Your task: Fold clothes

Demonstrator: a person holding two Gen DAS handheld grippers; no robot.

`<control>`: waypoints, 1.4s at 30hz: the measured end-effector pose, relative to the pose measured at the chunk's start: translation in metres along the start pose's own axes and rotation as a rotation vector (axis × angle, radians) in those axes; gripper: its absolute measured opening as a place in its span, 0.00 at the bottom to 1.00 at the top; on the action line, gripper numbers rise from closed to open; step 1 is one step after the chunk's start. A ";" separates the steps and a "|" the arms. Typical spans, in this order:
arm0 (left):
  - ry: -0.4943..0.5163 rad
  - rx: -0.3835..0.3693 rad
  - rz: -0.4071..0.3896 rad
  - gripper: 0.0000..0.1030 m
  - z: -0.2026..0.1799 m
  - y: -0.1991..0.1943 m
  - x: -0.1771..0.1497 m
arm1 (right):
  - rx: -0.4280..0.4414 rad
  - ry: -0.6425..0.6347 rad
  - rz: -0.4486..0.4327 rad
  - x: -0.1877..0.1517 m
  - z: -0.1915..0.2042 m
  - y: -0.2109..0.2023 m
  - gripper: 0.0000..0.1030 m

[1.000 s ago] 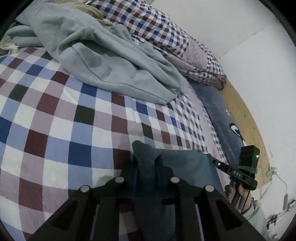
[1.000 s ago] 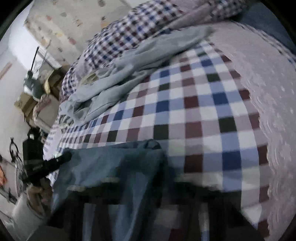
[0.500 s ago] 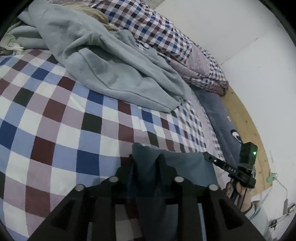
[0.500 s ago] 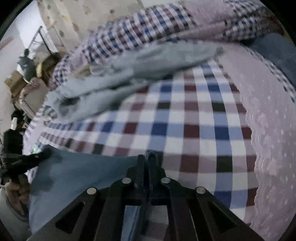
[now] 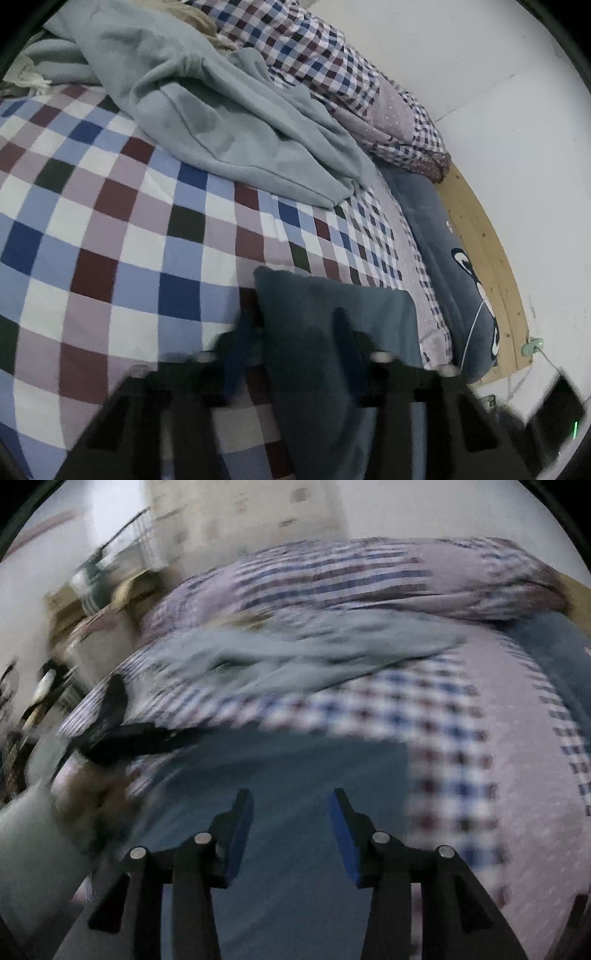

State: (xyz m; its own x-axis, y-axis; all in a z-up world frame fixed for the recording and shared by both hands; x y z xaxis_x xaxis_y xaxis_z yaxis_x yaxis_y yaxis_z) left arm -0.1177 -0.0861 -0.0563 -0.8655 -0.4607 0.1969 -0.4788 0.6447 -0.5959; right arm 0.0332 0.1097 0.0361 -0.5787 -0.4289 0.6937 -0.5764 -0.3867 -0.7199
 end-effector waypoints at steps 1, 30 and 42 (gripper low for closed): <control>-0.004 0.000 0.000 0.27 0.000 0.000 0.000 | 0.034 -0.039 0.006 -0.005 0.027 -0.001 0.45; -0.074 -0.043 0.027 0.21 0.012 -0.001 0.006 | -0.252 -1.102 0.218 -0.130 0.243 0.025 0.41; -0.079 -0.051 0.033 0.21 0.013 -0.001 0.008 | -0.284 -1.160 0.219 -0.129 0.243 0.027 0.27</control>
State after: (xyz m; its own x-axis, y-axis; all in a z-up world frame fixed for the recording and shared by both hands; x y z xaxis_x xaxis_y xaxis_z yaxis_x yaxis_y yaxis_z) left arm -0.1221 -0.0978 -0.0643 -0.8677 -0.4837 0.1148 -0.4587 0.6898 -0.5602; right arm 0.2324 -0.0436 -0.0781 0.0969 -0.9951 0.0202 -0.7215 -0.0842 -0.6873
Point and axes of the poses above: each gripper's, at about its wrist camera, not at the fingertips, and y roughly the way its jaws point, z to its left, x to its top, the point moved 10 cm from there along y, roughly the way its jaws point, and after that the axes turned 15 degrees about -y, right-handed, at the moved point
